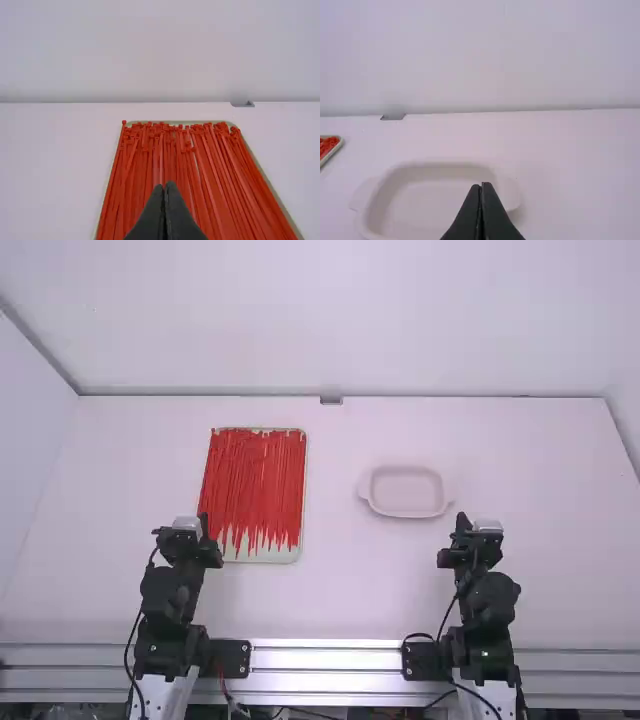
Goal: Fasten the cable tie
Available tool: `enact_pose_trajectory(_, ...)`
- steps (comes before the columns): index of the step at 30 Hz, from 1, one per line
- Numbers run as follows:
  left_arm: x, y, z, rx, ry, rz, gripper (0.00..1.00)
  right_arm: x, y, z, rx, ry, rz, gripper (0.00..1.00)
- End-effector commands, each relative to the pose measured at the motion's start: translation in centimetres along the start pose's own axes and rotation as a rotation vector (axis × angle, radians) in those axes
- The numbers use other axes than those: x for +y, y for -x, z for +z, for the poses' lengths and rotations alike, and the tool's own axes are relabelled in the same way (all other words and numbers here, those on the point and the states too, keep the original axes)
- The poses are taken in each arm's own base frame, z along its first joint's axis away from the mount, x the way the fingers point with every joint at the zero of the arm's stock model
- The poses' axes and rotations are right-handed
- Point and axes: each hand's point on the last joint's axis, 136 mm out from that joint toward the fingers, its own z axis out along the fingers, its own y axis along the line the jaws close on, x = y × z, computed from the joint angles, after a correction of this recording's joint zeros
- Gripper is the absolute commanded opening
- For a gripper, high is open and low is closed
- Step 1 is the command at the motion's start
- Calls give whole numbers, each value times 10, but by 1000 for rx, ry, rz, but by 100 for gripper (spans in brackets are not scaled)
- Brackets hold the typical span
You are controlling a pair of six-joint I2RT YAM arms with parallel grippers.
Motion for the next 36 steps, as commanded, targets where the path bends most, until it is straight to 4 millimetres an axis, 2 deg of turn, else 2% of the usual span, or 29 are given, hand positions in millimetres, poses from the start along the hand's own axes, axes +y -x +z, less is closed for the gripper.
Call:
enact_pose_trajectory(1,0,0,0,0,0,0,0,0,0,0,0,-1,4,0)
enact_pose_trajectory(9,0,7,-1,-1,1,-4,3,1,8,0,-8,6,10,3)
enact_pose_trajectory(20,1,38,-4,89,8,-44,15,11,43,0,69,53,30,15)
enact_pose_trajectory(25,-7,50,1,199,-37,-34,24,19,55,5,181,89,33,24)
enact_pose_trajectory(36,-16,59,21,446,-73,-58,43,43,59,25,465,189,25,43)
